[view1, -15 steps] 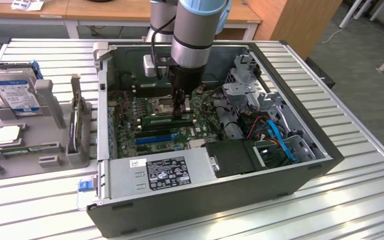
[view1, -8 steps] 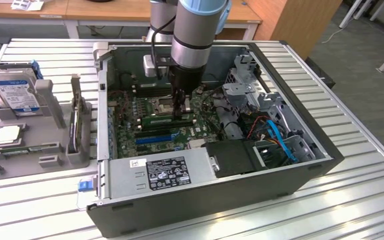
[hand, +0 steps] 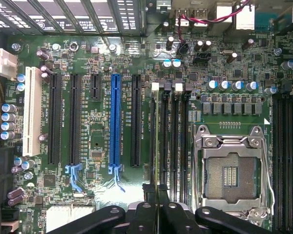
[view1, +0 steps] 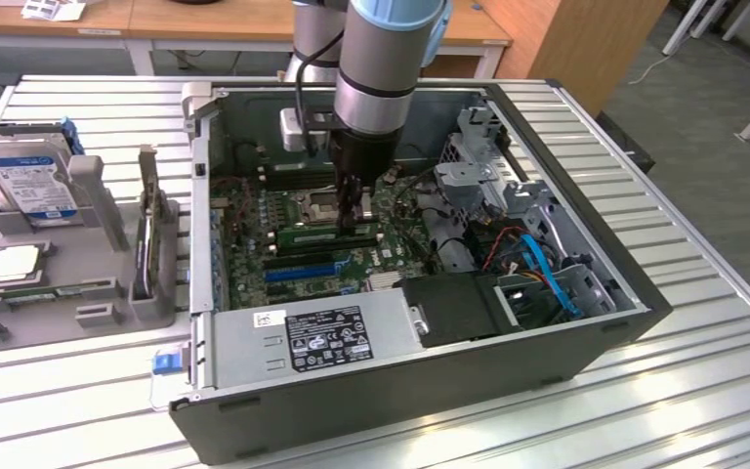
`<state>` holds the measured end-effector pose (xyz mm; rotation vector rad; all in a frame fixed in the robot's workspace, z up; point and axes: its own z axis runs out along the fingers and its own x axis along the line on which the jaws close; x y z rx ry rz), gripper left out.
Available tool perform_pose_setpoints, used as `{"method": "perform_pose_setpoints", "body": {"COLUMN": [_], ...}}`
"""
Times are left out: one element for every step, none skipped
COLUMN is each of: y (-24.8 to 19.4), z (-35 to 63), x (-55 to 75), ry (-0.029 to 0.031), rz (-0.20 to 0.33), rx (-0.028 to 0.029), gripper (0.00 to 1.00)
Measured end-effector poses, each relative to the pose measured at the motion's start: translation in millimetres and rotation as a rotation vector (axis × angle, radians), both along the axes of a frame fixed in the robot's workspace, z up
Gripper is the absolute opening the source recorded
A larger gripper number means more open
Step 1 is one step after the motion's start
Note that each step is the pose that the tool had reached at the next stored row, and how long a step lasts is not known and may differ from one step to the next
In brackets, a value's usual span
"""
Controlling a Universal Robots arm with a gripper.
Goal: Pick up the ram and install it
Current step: 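Insert the ram into the slot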
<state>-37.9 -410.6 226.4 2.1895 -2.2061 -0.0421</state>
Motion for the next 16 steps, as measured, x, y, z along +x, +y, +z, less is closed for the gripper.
{"method": "perform_pose_setpoints", "body": {"y": [0.0, -0.1, -0.1, -0.1, -0.1, -0.1, -0.2, -0.2, -0.2, -0.2, -0.1, -0.1, -0.1, -0.1, -0.2, -0.3], "z": [0.0, 0.1, 0.0, 0.0, 0.0, -0.1, -0.5, -0.5, -0.5, -0.5, -0.6, -0.6, -0.7, -0.7, -0.7, -0.8], "x": [0.0, 0.0, 0.0, 0.0, 0.0, 0.0, -0.1, -0.1, -0.1, -0.1, 0.0, 0.0, 0.0, 0.0, 0.0, -0.1], "ry": [0.0, 0.0001, 0.0, 0.0001, 0.0001, 0.0001, 0.0, 0.0001, 0.0001, 0.0001, 0.0001, 0.0001, 0.0001, 0.0001, 0.0001, 0.0], "rz": [0.0, 0.0, 0.0, 0.0, 0.0, 0.0, 0.0, 0.0, 0.0, 0.0, 0.0, 0.0, 0.0, 0.0, 0.0, 0.0], "rx": [0.0, -0.0001, -0.0001, -0.0001, -0.0001, 0.0, 0.0001, -0.0002, -0.0002, -0.0002, -0.0001, -0.0002, -0.0002, -0.0002, -0.0001, 0.0001], "gripper": [0.12, 0.12, 0.12, 0.12, 0.12, 0.12, 0.12, 0.12, 0.12, 0.12, 0.12, 0.12, 0.12, 0.12, 0.12, 0.12]}}
